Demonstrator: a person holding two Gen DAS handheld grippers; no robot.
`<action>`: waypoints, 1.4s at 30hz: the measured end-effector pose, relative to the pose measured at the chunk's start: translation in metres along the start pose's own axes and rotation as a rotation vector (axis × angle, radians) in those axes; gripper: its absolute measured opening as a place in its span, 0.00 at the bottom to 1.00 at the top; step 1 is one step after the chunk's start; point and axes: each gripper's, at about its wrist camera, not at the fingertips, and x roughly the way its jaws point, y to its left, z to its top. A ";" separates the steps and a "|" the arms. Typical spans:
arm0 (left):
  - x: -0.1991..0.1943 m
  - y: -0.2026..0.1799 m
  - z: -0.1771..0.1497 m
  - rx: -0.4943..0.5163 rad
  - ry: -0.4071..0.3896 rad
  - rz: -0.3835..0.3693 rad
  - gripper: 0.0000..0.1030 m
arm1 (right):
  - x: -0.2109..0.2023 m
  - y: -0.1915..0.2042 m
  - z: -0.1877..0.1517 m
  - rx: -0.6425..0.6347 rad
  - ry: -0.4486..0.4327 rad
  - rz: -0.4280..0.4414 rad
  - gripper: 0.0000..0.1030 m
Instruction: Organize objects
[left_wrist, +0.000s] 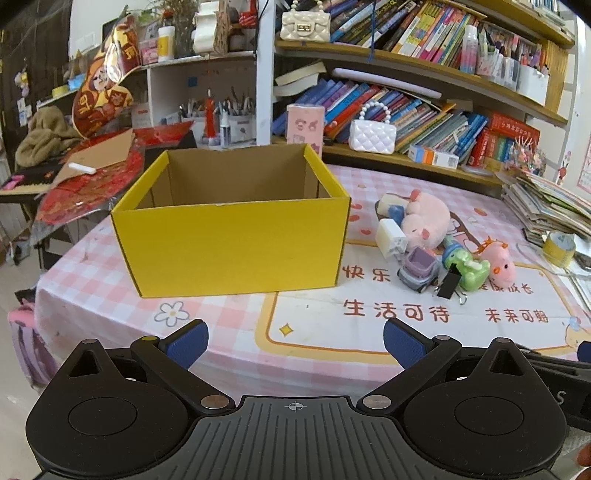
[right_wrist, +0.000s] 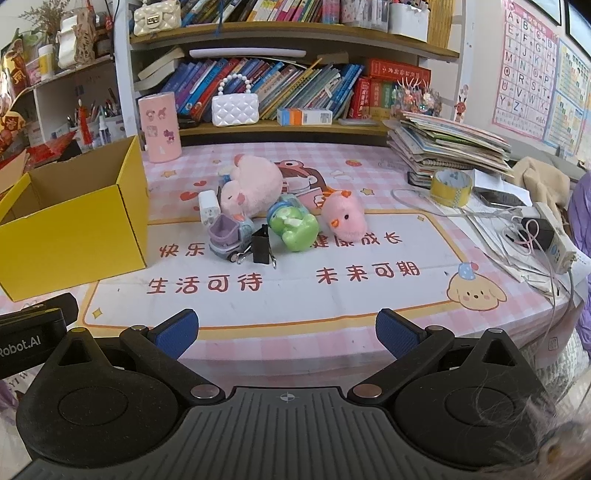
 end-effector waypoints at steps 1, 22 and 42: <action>0.000 0.000 0.000 -0.002 -0.002 -0.008 0.99 | 0.001 0.000 0.000 -0.001 0.005 0.000 1.00; 0.031 -0.017 0.014 -0.006 0.058 0.012 0.99 | 0.033 -0.018 0.020 0.027 -0.010 0.067 1.00; 0.090 -0.083 0.039 -0.033 0.138 0.001 0.90 | 0.110 -0.073 0.065 -0.023 0.050 0.143 0.72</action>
